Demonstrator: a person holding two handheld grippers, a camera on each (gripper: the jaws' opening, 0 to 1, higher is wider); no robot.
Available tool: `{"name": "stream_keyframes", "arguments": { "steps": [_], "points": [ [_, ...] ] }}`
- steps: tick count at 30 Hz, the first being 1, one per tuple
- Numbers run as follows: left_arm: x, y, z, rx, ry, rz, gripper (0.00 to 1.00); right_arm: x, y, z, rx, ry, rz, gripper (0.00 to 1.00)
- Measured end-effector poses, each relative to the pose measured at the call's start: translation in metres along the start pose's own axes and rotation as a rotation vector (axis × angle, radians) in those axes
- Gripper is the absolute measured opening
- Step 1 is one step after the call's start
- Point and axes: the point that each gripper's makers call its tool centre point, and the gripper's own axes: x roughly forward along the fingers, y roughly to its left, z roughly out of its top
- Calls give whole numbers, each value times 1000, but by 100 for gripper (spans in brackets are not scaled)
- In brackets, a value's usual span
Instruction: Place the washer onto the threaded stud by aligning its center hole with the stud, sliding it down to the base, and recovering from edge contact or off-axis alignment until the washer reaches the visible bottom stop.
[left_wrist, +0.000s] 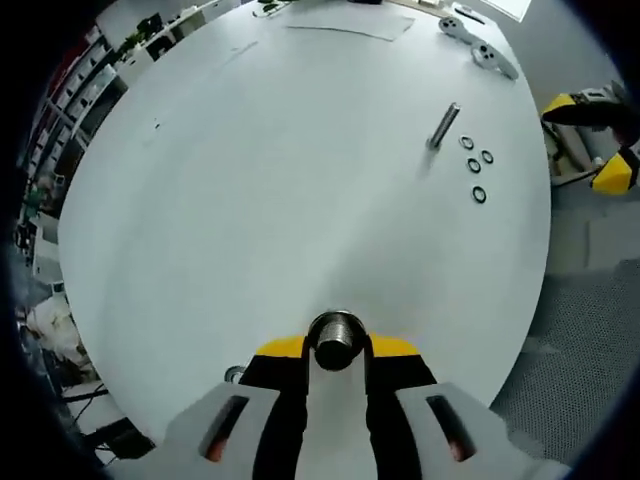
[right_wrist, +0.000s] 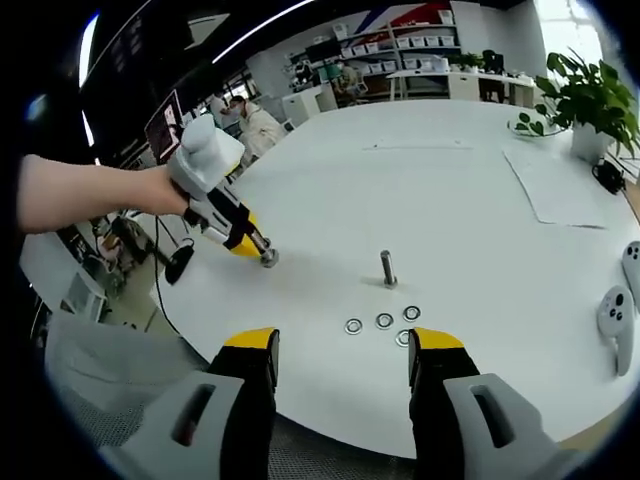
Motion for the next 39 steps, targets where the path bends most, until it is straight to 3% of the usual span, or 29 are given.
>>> {"name": "stream_keyframes", "arguments": {
  "steps": [15,35,39],
  "points": [
    [12,0,-7,-9,30,2,19,-1,-2,1,19,-4,0,54],
    [11,-1,-10,-6,-43,-26,27,-1,-3,0,26,-6,-2,54],
    [4,9,-16,-50,-70,-24,27,0,-2,0,19,-3,-2,54]
  ]
}}
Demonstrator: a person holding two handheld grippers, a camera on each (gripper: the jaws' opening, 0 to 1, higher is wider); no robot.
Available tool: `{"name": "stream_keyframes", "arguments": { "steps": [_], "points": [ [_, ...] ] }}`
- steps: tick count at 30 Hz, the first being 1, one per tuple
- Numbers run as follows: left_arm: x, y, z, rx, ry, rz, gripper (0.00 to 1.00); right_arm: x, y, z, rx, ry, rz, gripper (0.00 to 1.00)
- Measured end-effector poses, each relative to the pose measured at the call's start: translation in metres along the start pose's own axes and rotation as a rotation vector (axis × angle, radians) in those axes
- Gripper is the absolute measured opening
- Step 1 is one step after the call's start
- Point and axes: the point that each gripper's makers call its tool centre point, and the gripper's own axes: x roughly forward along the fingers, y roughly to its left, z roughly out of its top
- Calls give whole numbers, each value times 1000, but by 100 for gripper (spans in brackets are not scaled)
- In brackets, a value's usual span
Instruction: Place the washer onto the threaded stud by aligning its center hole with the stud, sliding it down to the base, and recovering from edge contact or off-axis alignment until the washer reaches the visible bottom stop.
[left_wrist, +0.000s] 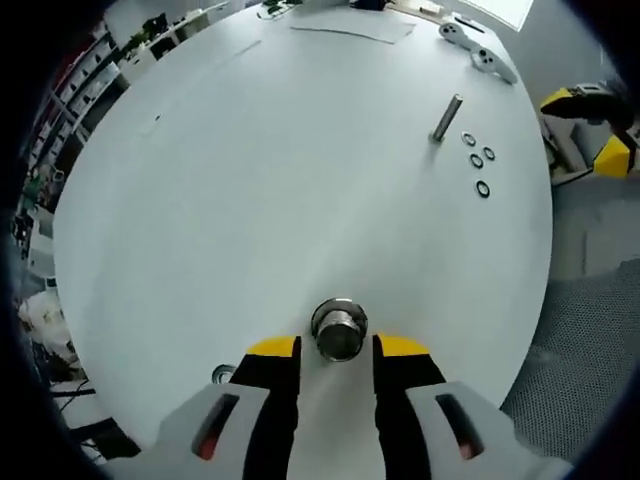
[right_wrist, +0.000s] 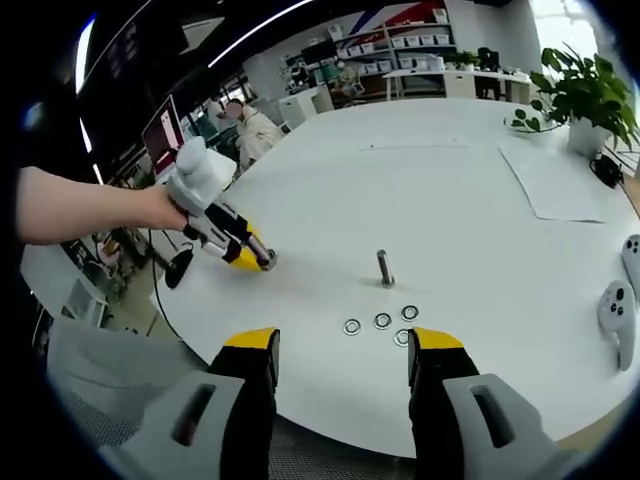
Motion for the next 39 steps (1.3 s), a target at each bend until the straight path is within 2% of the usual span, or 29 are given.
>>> {"name": "stream_keyframes", "arguments": {
  "steps": [8,9,11,12,17,22,29,39],
  "points": [
    [-10,31,-25,-65,14,43,27,-1,-1,-2,-12,8,-6,54],
    [-9,37,-27,-96,6,44,27,-1,-2,-2,-12,9,-8,54],
    [-9,36,-26,-183,-30,17,30,-1,-2,-3,-11,11,-9,54],
    [-9,36,-25,-199,-40,11,30,0,-2,-2,-12,11,-10,54],
    [-6,54,-39,-177,-2,74,30,0,-3,-3,-18,15,-13,54],
    [-3,77,-44,-202,-3,127,33,0,-4,-3,-17,16,-15,54],
    [4,79,-51,-256,19,93,36,0,-3,-4,-6,16,-11,54],
    [7,83,-46,-273,10,90,33,1,-3,-4,-5,19,-8,54]
  ]
}}
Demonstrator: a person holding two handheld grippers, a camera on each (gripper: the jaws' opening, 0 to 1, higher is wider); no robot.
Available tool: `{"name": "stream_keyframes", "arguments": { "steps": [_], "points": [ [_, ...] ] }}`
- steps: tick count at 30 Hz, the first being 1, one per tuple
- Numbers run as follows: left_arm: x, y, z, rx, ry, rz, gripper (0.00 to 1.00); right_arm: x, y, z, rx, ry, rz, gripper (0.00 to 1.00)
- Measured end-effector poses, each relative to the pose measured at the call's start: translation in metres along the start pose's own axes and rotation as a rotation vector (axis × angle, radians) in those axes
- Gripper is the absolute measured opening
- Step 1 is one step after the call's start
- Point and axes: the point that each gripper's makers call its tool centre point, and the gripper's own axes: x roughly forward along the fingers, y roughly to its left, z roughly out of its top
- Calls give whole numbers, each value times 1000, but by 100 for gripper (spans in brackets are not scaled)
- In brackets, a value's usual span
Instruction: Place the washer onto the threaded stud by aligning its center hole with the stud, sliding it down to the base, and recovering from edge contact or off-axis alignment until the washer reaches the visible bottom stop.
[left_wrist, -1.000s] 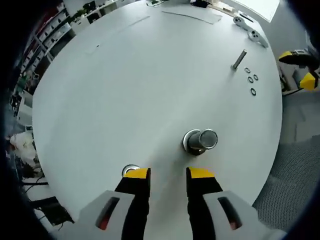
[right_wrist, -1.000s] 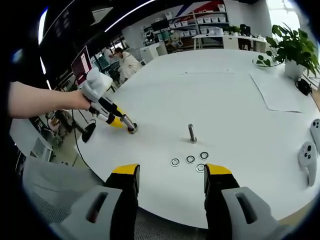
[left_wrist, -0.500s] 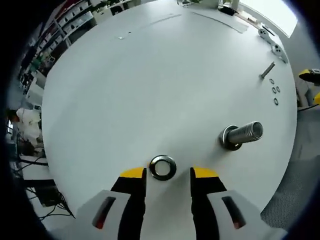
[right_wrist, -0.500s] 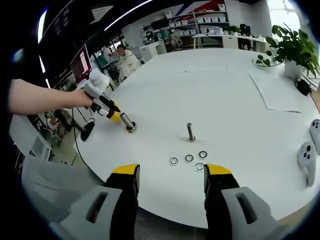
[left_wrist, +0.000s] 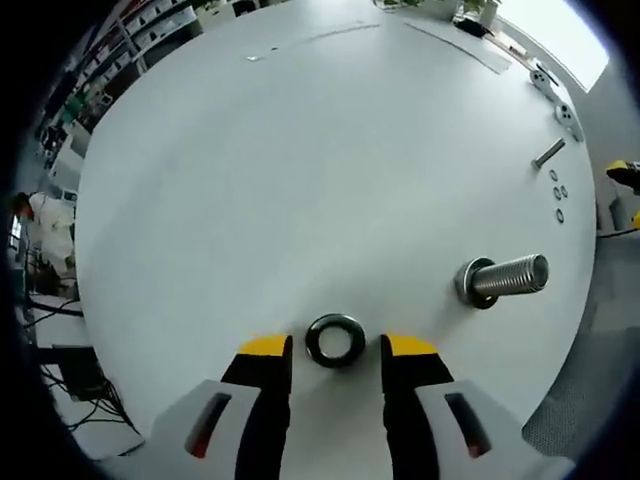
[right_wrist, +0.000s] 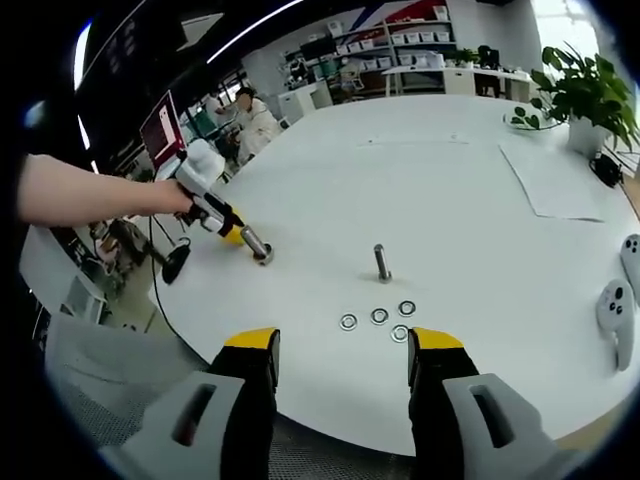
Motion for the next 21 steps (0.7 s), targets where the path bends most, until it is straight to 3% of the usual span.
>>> {"name": "stream_keyframes", "arguments": {
  "steps": [6,11,21],
  "points": [
    [1,0,-2,1,1,3,21,0,1,0,-1,-1,3,54],
    [-4,-9,-4,-10,-1,12,21,0,2,0,-3,-1,6,54],
    [-11,-40,-19,130,85,-30,20,0,4,2,-8,-4,12,54]
  ]
}}
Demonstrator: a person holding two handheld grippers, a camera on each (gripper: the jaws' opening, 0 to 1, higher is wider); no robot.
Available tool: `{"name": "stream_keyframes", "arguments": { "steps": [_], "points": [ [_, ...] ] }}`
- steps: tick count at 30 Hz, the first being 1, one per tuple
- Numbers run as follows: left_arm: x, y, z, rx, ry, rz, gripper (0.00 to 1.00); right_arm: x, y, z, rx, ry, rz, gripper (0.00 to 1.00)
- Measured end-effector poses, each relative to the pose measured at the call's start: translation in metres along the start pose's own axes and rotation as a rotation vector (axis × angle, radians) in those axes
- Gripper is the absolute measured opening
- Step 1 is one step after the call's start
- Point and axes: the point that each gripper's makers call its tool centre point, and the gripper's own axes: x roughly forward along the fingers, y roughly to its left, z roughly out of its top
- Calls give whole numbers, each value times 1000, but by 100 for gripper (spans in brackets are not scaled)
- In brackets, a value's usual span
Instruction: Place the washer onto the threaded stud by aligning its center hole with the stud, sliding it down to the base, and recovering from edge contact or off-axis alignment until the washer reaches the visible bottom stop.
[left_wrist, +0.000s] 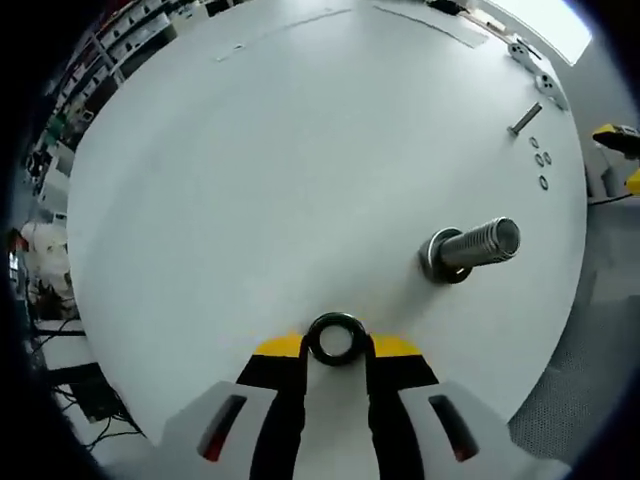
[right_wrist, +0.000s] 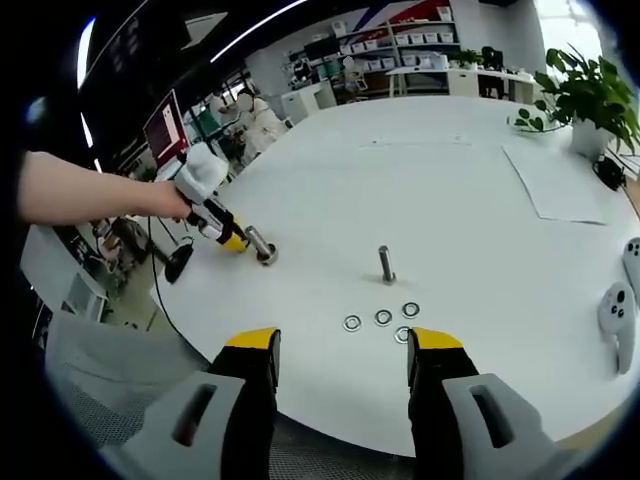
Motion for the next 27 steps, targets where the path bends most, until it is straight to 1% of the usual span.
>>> {"name": "stream_keyframes", "arguments": {
  "steps": [3,4,12,18,19,27],
  "points": [
    [-1,-8,-5,52,37,-9,21,0,0,0,-1,-1,1,54],
    [-1,-9,-4,58,34,-5,21,0,1,1,-1,-1,2,54],
    [-3,-13,-5,45,29,-13,23,-1,0,0,-2,-1,-2,54],
    [-3,-13,-6,64,18,-14,25,0,2,1,-9,-2,3,53],
    [-3,-13,-6,72,19,-14,25,0,2,1,-10,-2,3,53],
    [2,-6,-5,63,44,-14,24,0,1,1,-10,-1,1,53]
  ]
}}
